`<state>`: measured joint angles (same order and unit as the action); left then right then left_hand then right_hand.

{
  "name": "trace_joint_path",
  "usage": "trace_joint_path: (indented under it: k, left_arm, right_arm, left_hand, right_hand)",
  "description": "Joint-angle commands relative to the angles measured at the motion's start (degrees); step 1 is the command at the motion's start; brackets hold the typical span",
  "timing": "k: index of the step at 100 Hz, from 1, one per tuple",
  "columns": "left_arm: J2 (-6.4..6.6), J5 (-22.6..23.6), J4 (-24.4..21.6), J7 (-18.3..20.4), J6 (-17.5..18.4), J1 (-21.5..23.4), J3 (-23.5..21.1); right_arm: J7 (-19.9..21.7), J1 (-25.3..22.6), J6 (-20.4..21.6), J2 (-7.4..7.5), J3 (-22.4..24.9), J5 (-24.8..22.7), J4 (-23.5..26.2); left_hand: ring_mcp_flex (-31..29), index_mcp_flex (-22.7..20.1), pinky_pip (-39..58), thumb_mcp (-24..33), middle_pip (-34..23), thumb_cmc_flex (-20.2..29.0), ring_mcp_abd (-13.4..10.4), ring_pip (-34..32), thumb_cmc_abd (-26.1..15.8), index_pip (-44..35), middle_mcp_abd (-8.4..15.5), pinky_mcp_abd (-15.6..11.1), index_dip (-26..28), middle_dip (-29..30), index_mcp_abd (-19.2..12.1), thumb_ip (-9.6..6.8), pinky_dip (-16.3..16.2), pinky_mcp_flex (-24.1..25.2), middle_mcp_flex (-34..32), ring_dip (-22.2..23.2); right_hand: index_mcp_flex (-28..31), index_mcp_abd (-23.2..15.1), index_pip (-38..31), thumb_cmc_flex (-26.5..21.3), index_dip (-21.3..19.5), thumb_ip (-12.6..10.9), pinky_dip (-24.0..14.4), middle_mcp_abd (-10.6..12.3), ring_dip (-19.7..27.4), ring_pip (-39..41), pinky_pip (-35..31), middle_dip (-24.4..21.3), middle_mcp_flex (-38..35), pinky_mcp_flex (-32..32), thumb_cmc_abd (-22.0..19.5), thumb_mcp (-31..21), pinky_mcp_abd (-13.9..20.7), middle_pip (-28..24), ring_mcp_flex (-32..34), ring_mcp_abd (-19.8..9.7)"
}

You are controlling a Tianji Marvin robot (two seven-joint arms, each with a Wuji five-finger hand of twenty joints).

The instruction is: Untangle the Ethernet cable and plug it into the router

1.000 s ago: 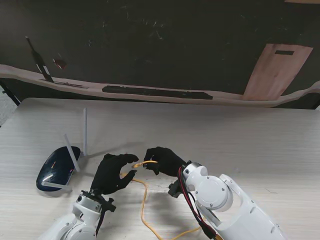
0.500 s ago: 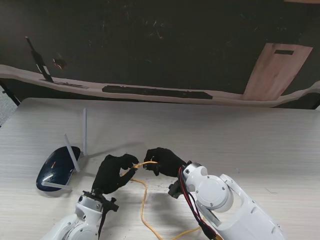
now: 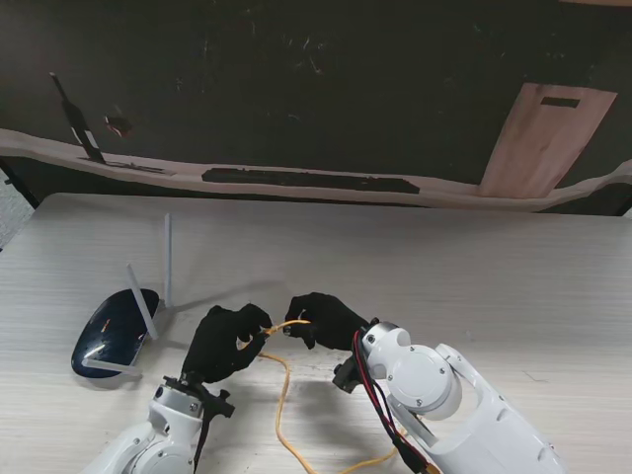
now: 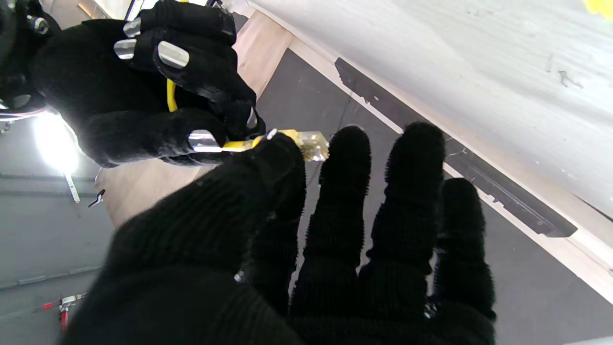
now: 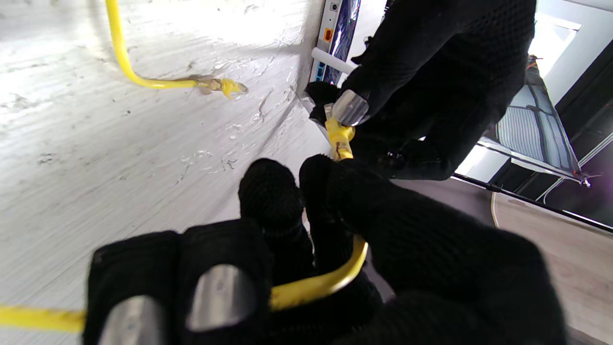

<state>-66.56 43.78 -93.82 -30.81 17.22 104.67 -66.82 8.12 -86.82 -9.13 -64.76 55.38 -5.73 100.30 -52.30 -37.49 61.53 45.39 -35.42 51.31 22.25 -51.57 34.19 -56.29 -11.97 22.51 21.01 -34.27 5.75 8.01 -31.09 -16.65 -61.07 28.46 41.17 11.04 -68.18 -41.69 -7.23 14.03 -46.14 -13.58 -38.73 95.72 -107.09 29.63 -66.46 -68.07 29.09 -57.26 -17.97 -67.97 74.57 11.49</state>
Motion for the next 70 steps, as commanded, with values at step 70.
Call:
trace_joint_path:
  k: [70]
  left_arm:
    - [0.16,-9.51,-4.32,10.7,-3.18,2.06,-1.89]
  right_arm:
    - [-15.36,0.71,18.78,-1.12,-4.43,-22.13,-8.99]
  left_hand:
    - [-3.45,-2.72,3.63,16.19,-11.65,-2.46,2.83,-7.07,4.8,-10.47,1.55,1.34,2.32,-7.49,-0.9,-12.76,-2.51,-0.76,-2.4,6.93]
  right_hand:
    - [-10.47,-3.81,11.93,9.0,-14.21,-5.41,29.66,-5.74,18.35,-49.02,36.27,-5.57,21.33,34.25,22.35,-13.43,-16.78,16.72,-19.13,9.73]
